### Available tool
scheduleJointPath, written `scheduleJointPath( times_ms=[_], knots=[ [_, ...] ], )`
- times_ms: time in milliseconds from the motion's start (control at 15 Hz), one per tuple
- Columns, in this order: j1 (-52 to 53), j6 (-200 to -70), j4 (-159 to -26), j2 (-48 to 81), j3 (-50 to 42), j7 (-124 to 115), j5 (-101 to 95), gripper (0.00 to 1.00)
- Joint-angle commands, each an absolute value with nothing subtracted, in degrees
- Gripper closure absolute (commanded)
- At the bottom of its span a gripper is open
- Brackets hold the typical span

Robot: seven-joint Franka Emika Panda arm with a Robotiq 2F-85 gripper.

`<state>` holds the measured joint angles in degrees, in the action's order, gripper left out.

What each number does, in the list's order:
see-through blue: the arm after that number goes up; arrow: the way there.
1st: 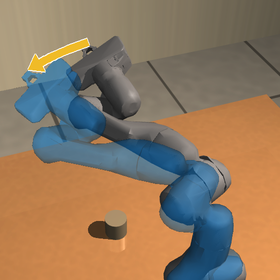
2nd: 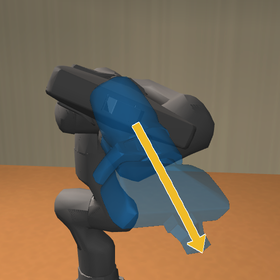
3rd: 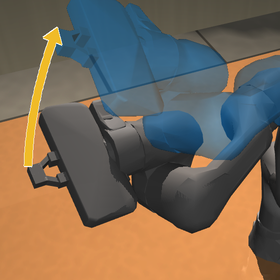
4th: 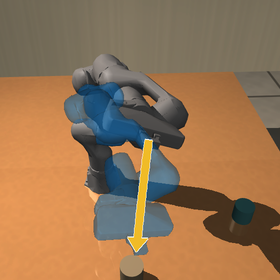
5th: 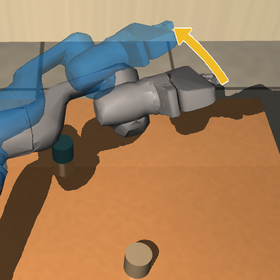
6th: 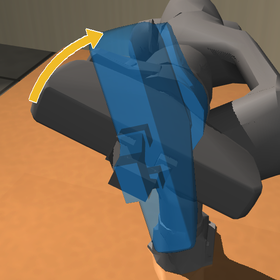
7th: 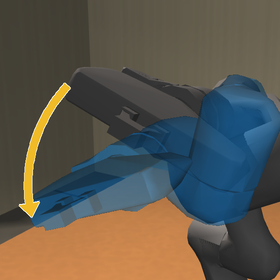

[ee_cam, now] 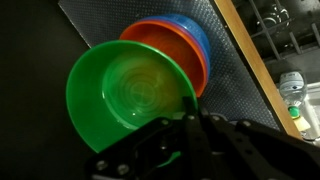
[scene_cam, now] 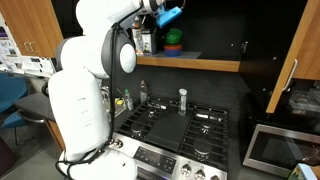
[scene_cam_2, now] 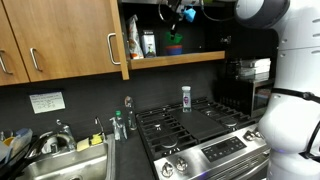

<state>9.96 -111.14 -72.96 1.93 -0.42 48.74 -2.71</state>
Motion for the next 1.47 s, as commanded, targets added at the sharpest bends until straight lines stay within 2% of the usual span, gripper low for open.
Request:
scheduleJointPath(
  times_ms=[0,533,600,667,800,1267,1400],
  knots=[
    [9.8,-112.2,-73.5,2.2,-0.5,48.6,-2.9,0.99],
    [9.7,-111.8,-75.9,1.3,-0.4,51.2,-2.0,0.99],
    [9.8,-111.3,-76.1,1.2,-0.4,51.3,-2.5,0.71],
    [9.8,-110.9,-76.2,1.1,-0.5,51.8,-2.5,0.71],
    [9.8,-110.6,-76.5,0.8,-0.5,52.4,-2.7,0.60],
    [10.1,-109.3,-75.9,-0.3,-0.2,53.8,-3.5,0.11],
    [10.2,-108.0,-75.4,-1.3,0.0,54.1,-3.3,0.01]
  ],
)
